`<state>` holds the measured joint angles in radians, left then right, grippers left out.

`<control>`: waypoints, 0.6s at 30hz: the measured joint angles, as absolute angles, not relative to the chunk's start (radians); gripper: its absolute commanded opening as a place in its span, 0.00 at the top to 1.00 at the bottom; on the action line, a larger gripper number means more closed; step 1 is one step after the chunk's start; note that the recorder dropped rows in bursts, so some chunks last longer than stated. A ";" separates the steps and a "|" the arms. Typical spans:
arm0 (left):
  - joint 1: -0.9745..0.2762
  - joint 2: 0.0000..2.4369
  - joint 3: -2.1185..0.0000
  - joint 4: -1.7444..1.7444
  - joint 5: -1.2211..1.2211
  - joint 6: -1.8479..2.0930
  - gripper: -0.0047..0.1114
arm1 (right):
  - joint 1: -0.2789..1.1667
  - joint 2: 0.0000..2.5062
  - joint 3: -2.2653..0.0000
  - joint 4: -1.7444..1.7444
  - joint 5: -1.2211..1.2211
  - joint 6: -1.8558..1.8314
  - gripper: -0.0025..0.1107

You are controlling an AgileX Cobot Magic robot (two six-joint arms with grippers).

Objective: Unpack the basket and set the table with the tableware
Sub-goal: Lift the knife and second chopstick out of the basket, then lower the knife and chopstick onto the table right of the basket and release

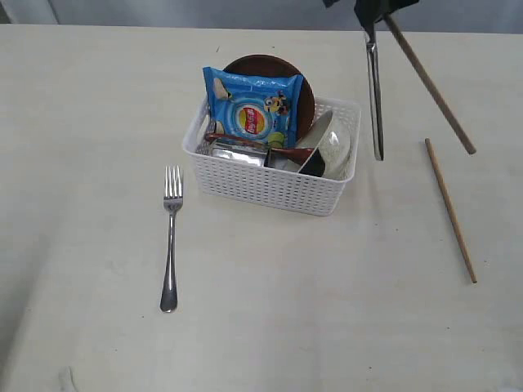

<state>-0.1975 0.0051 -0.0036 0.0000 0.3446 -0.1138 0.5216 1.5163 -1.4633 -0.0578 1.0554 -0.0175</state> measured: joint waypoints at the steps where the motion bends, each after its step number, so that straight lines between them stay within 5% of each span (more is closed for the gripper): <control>1: -0.198 0.005 -0.004 0.000 0.345 -0.114 0.96 | 0.522 1.516 -1.463 -0.063 1.065 -0.007 0.98; 10: -0.198 0.005 -0.004 0.000 0.345 -0.114 0.96 | 0.390 1.514 -1.447 -0.094 1.144 0.042 0.98; 18: -0.198 0.005 -0.004 0.000 0.345 -0.114 0.96 | 0.136 1.556 -1.111 0.182 0.986 -0.179 0.98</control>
<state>-0.1975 0.0051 -0.0036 0.0000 0.3446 -0.1138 0.1356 1.5562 -1.1107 0.1824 0.9865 -0.1785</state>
